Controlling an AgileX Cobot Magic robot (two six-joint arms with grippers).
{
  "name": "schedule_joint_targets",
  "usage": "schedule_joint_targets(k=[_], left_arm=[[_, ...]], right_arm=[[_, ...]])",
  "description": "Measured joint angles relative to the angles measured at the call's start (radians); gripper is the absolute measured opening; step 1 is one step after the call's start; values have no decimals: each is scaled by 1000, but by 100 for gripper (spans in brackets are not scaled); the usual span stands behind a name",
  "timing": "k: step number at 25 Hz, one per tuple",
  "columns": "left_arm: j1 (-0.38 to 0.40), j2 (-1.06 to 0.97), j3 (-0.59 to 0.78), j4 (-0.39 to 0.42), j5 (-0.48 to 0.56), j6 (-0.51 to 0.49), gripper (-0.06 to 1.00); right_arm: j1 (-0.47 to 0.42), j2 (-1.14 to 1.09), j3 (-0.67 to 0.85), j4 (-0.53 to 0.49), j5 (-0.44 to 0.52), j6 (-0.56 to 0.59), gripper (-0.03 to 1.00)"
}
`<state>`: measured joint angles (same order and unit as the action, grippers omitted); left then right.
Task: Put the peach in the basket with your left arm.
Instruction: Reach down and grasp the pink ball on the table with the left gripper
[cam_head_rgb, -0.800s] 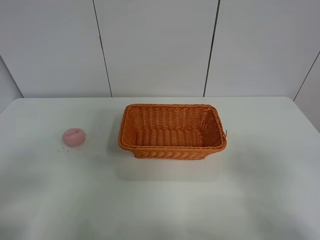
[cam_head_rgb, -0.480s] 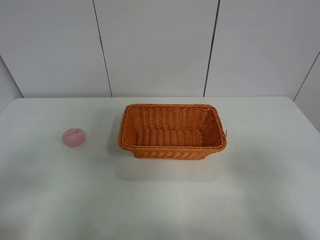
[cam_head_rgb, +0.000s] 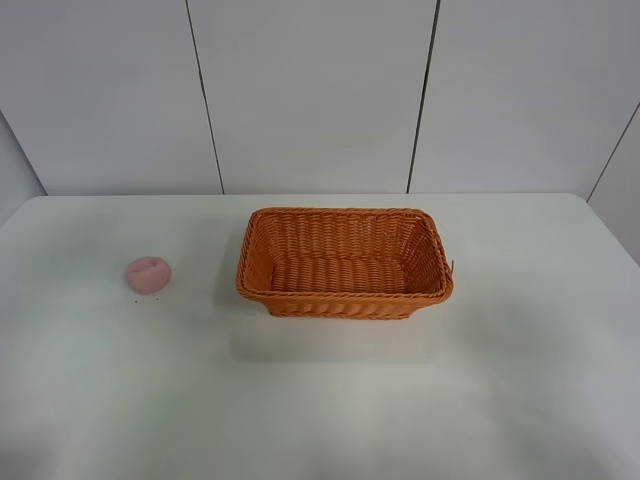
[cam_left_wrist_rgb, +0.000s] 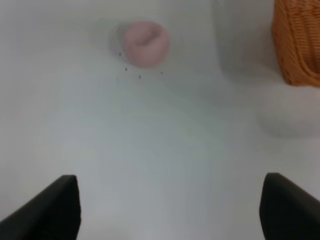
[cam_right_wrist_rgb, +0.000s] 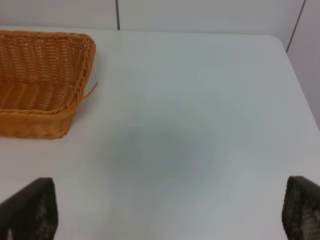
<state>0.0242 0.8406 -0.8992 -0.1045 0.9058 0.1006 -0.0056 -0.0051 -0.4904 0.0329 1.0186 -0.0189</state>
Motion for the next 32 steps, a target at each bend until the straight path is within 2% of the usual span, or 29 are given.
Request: schedule_joint_targets(k=[3, 6, 12, 16, 19, 25, 32], left_arm=[[0, 262, -115, 1, -81, 6, 76], [0, 508, -249, 1, -115, 9, 76], [0, 937, -545, 1, -90, 9, 76], [0, 1141, -689, 1, -50, 9, 76], [0, 1245, -736, 1, -30, 9, 76], [0, 1378, -743, 1, -31, 9, 76], [0, 1426, -743, 0, -31, 9, 76]], right_arm=[[0, 0, 0, 0, 0, 0, 69], [0, 0, 0, 0, 0, 0, 69], [0, 0, 0, 0, 0, 0, 69], [0, 0, 0, 0, 0, 0, 69], [0, 0, 0, 0, 0, 0, 69], [0, 0, 0, 0, 0, 0, 69], [0, 0, 0, 0, 0, 0, 69]])
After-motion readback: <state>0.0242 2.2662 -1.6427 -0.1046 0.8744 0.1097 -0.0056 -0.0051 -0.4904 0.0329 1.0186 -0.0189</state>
